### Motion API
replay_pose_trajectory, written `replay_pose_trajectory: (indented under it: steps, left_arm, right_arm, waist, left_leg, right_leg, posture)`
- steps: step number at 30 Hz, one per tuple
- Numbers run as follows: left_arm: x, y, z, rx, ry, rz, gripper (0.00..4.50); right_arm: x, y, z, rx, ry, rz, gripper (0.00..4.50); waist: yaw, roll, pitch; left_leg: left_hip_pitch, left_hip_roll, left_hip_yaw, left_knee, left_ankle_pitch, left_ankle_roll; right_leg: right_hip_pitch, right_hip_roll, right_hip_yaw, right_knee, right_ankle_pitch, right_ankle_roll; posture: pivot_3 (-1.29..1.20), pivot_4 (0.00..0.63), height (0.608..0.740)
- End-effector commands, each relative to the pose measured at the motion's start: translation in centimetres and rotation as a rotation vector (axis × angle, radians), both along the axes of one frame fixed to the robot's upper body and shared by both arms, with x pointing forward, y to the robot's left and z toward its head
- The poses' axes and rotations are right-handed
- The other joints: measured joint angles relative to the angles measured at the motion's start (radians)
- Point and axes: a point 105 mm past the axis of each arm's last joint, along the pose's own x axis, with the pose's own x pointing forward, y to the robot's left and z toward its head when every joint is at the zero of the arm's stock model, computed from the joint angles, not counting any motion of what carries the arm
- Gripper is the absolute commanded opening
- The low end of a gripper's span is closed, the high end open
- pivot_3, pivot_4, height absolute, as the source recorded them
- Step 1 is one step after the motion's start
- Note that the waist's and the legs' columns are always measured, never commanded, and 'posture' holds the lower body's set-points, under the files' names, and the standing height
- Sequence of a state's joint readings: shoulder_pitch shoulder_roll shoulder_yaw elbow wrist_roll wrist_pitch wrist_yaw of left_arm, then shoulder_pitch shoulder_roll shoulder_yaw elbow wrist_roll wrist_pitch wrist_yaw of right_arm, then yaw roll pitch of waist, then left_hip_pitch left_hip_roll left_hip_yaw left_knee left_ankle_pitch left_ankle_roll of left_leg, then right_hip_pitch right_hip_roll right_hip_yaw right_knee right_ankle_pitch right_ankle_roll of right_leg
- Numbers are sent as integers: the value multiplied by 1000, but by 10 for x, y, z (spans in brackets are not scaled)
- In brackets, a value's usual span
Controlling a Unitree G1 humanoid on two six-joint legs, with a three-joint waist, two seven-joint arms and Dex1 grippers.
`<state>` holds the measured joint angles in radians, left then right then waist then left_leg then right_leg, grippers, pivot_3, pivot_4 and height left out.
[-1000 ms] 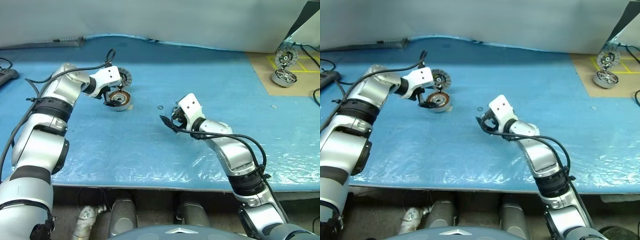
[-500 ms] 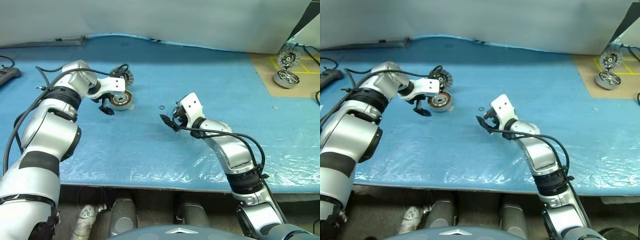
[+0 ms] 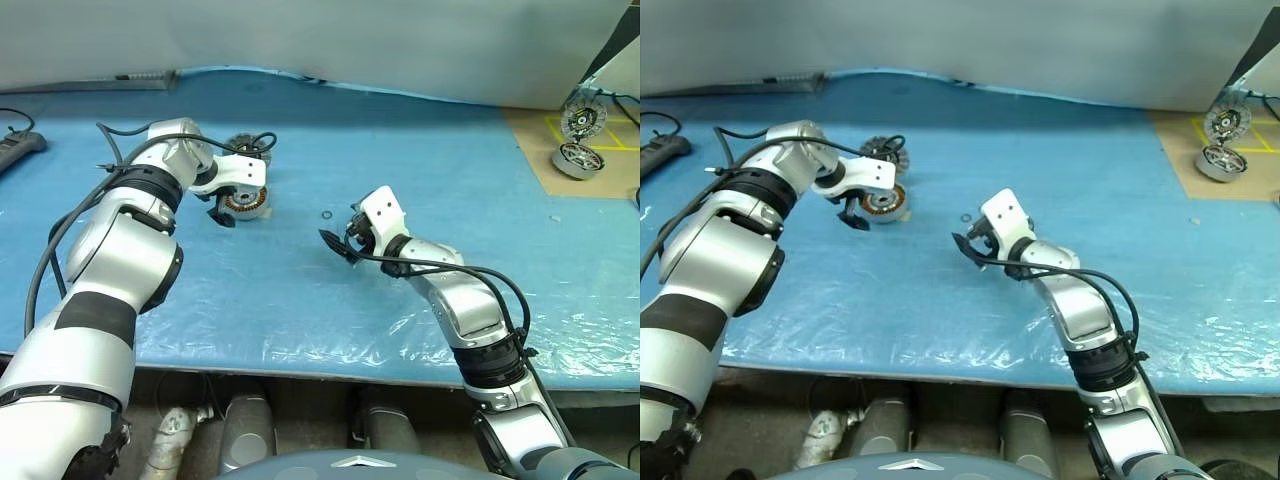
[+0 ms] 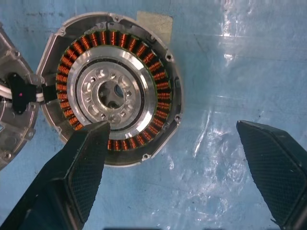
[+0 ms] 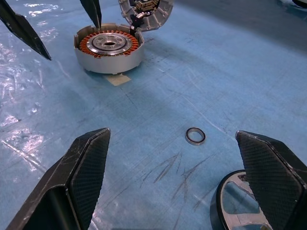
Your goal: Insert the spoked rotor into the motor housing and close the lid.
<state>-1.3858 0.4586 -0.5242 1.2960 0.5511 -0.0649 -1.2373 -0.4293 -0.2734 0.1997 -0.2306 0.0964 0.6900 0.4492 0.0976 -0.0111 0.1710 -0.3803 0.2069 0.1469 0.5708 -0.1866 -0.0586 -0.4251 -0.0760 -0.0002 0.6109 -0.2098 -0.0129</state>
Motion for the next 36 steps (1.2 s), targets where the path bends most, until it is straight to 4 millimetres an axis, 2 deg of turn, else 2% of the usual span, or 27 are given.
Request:
replay_pose_trajectory:
  steps: [1, 8, 15, 27, 30, 35, 36]
  left_arm:
    - [6, -7, 15, 16, -53, -9, 4500]
    - [7, -12, 5, 30, -63, -14, 4500]
    - [7, -5, -2, 44, -53, 5, 4500]
    - [4, -6, -26, 19, -24, 54, 4500]
    - [4, -7, -27, 16, -26, 54, 3925]
    - [4, -9, -25, 0, -15, 64, 2229]
    - [3, -11, -24, -10, -8, 70, 2132]
  right_arm:
    - [-1, 1, 11, 14, -35, 16, 4454]
    - [-1, -1, 12, 11, -35, 6, 4454]
    - [-2, -4, 9, 12, -31, -19, 4454]
    - [0, -7, 11, 21, -39, -50, 4454]
    - [0, -7, 11, 23, -40, -54, 4500]
    - [1, -6, 11, 29, -43, -61, 4500]
    - [1, -6, 11, 30, -43, -62, 4500]
  waist:
    - [0, 0, 0]
    - [0, 0, 0]
    - [0, 0, 0]
    - [0, 0, 0]
    - [-2, 0, 0]
    - [-1, 0, 0]
    - [-1, 0, 0]
  left_leg:
    - [0, 0, 0, 0, 0, 0]
    - [0, 0, 0, 0, 0, 0]
    - [0, 0, 0, 0, 0, 0]
    - [1, 0, 0, 0, 0, 0]
    - [1, 0, 0, 0, 0, 0]
    - [2, 0, 0, 0, 0, 0]
    - [2, 0, 0, 0, 0, 0]
  right_leg:
    - [0, 0, 0, 0, 0, 0]
    - [0, 0, 0, 0, 0, 0]
    - [0, 0, 0, 0, 0, 0]
    - [0, 0, 0, 0, 0, 0]
    - [0, 0, 0, 1, 0, 0]
    - [1, 0, 0, 0, 0, 0]
    - [1, 0, 0, 0, 0, 0]
  posture:
    - [0, 150, 740]
    - [0, 150, 740]
    - [0, 150, 740]
    - [0, 150, 740]
    - [0, 150, 740]
    - [0, 150, 740]
    - [0, 150, 740]
